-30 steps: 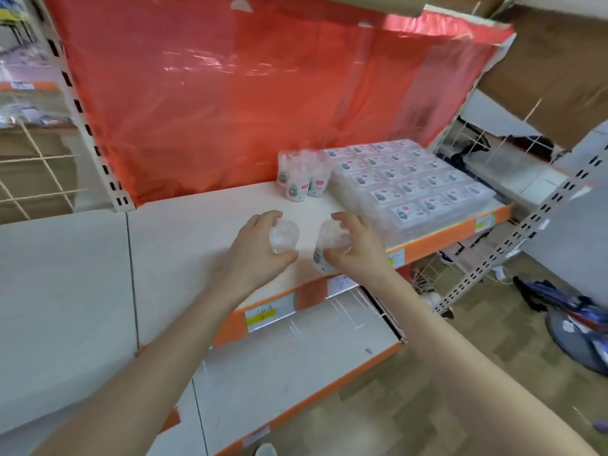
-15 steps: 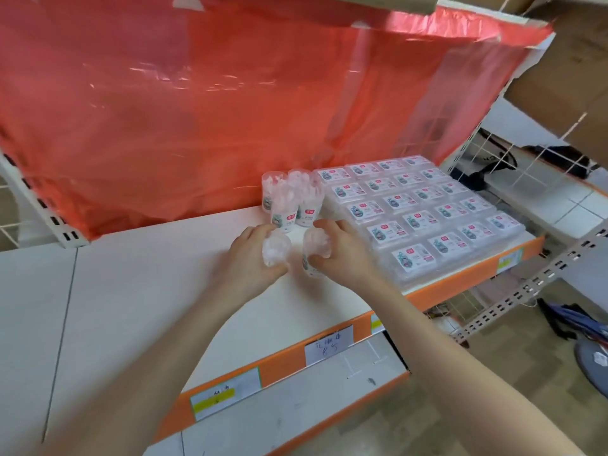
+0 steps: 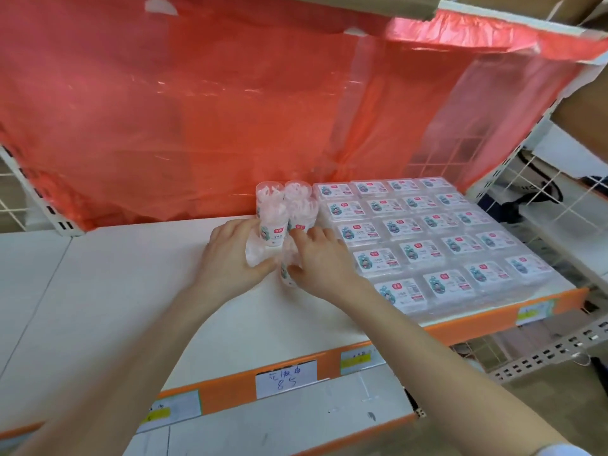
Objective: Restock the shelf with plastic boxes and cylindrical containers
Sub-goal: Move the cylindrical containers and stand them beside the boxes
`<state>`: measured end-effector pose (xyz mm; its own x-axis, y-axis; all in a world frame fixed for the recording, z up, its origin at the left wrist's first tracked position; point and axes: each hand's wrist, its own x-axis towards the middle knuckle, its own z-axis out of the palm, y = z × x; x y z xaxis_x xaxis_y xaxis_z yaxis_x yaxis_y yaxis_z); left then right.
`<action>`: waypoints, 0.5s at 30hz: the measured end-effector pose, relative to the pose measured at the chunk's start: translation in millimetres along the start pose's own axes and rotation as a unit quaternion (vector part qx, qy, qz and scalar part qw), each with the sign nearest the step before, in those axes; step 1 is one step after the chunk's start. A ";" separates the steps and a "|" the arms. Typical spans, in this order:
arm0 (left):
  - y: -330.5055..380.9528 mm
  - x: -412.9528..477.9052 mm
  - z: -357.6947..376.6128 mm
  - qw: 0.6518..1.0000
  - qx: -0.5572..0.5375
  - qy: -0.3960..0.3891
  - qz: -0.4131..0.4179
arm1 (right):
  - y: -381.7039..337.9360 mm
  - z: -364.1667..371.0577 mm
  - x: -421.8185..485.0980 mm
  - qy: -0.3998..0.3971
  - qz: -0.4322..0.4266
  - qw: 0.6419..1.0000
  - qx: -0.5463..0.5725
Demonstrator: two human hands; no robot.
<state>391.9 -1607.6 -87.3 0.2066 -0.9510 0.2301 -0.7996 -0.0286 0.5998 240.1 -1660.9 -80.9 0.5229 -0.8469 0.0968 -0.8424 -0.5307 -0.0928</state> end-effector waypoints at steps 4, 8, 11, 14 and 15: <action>13.5 0.6 -1.8 0.998 0.052 0.022 0.012 | 12.2 -12.7 2.1 -0.014 -0.040 0.998 0.057; 26.3 3.6 0.6 0.995 0.088 0.039 0.041 | 39.1 -28.4 17.9 -0.002 -0.024 0.994 0.105; 36.0 6.6 5.9 0.994 0.082 0.046 0.050 | 66.2 -32.1 31.1 0.011 0.025 0.996 0.084; 45.5 7.9 11.5 0.996 0.057 0.030 0.063 | 86.0 -26.7 39.1 0.012 0.052 0.997 0.062; 47.8 7.6 14.1 0.996 0.055 0.025 0.068 | 89.6 -23.4 40.1 0.008 0.056 0.997 0.061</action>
<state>347.3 -1620.6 -67.6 0.1183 -0.9318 0.3431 -0.8788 0.0626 0.4730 182.5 -1741.6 -62.2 0.4234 -0.9010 0.0944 -0.8727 -0.4337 -0.2245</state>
